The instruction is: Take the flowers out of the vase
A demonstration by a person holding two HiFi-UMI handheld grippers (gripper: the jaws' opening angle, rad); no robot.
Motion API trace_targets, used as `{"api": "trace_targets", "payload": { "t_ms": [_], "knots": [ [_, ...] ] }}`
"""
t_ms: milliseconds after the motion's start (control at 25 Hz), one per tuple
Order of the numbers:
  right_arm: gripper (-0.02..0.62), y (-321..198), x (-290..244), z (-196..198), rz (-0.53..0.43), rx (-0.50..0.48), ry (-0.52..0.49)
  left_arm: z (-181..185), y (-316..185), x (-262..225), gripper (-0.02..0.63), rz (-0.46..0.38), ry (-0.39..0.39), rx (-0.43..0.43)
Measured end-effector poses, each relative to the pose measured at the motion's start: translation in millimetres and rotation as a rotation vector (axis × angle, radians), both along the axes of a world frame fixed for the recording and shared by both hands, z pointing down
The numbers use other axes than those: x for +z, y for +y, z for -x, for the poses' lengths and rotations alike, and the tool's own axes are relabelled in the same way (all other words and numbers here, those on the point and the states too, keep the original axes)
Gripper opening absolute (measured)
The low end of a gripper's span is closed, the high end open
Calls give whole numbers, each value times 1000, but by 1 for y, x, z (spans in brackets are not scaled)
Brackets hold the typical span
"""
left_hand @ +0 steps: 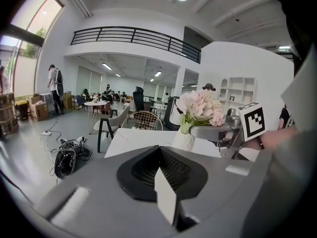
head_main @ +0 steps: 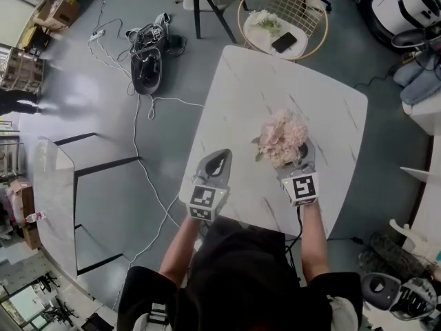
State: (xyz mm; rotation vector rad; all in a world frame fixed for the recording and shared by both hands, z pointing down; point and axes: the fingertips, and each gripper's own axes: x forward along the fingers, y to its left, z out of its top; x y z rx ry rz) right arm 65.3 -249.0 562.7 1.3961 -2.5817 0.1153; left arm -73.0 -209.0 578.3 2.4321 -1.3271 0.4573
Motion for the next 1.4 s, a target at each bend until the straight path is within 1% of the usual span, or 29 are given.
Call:
{"api": "trace_targets", "payload": {
  "t_ms": [160,320,560,800,1000,1120,1320,1400],
  "knots": [
    [367,-2,-5,-1,-3,15,-10,2,-1,0,8,3,-2,-3],
    [279,-6,-4,-6,-5,40,2,3,-5,1,8,4,0,-4],
    [172,-7,-12,-4,-31,64,-19,4,-2,1,8,3,0,-3],
    [94,-5,-11,-7,-44,80,15,6,3,-1,8,-2,0,-9],
    [66,-3,-9,-8,-35,81,35,8,6,-3,8,-6,1,-14],
    [59,-1,-10,-7,-51,82,31,9,9,-3,8,-10,1,-16],
    [49,2,-10,-8,-39,81,53,12,14,-6,8,-15,1,-24],
    [46,2,-13,-8,-49,86,49,14,16,-8,8,-16,2,-28]
  ]
}}
